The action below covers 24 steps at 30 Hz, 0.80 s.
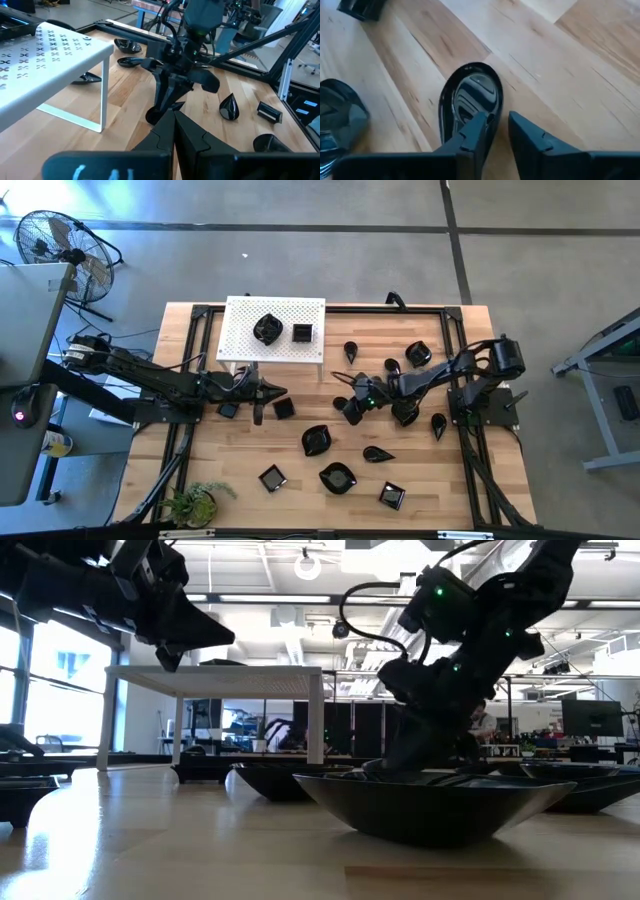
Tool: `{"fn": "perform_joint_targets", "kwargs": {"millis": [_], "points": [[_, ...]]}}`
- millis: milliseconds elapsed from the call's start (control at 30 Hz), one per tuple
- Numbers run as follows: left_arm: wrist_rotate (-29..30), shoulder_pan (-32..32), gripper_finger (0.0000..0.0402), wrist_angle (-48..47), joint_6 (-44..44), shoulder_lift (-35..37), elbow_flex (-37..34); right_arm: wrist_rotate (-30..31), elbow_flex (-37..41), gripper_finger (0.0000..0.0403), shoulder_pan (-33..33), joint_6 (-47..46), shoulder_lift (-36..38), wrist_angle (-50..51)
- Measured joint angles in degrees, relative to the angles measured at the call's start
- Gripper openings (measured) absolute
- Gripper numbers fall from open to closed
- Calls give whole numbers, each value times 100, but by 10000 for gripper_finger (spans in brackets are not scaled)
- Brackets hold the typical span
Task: Pick & Place Mini shaped plates
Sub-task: Put the teardrop-shaped plate on the shelf
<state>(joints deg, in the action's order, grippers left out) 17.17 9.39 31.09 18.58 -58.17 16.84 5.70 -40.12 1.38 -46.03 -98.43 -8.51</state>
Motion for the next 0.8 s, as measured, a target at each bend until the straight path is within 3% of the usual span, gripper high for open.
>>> {"fn": "perform_joint_targets", "kwargs": {"millis": [167, 433, 667, 800], "points": [[0, 0, 1, -22, 137, 0, 0, 154, 0, 10, 1, 38, -29, -195], [194, 0, 1, -258, 430, -2, 0, 564, 0, 2, 80, 219, 36, -347], [553, -2, 1, -184, 1013, -2, 2, 2108, 2, 1, 490, 908, 523, -991], [589, -2, 20, 34, 1364, -2, 2, 3126, 2, 1, 728, 1778, 621, -2008]]}}
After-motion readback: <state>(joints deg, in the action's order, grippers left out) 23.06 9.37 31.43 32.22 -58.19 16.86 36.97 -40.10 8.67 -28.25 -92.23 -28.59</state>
